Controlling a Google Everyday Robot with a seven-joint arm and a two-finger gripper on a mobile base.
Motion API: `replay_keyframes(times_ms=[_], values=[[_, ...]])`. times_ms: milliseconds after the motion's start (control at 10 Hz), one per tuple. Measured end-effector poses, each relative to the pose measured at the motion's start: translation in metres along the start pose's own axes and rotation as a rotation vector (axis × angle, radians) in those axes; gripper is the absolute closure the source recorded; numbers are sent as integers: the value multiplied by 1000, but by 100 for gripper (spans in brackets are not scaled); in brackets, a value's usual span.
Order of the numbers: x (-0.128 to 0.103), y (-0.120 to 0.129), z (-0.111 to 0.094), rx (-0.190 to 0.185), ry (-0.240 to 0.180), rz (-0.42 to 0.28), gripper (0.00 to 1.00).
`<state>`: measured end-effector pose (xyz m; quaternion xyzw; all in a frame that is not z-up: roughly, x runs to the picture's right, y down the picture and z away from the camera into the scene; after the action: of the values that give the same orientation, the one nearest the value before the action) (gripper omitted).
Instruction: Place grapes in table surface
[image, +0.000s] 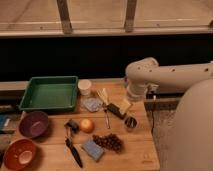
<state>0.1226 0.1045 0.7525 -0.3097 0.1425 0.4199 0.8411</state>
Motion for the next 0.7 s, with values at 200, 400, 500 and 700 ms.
replay_keyframes(times_ms=[200,400,500,700], values=[[-1,31,3,-22,11,-58,20],[0,30,2,-19,11,-57,20],[-1,30,4,-28,7,-55,20],[2,32,11,-78,1,-78,20]])
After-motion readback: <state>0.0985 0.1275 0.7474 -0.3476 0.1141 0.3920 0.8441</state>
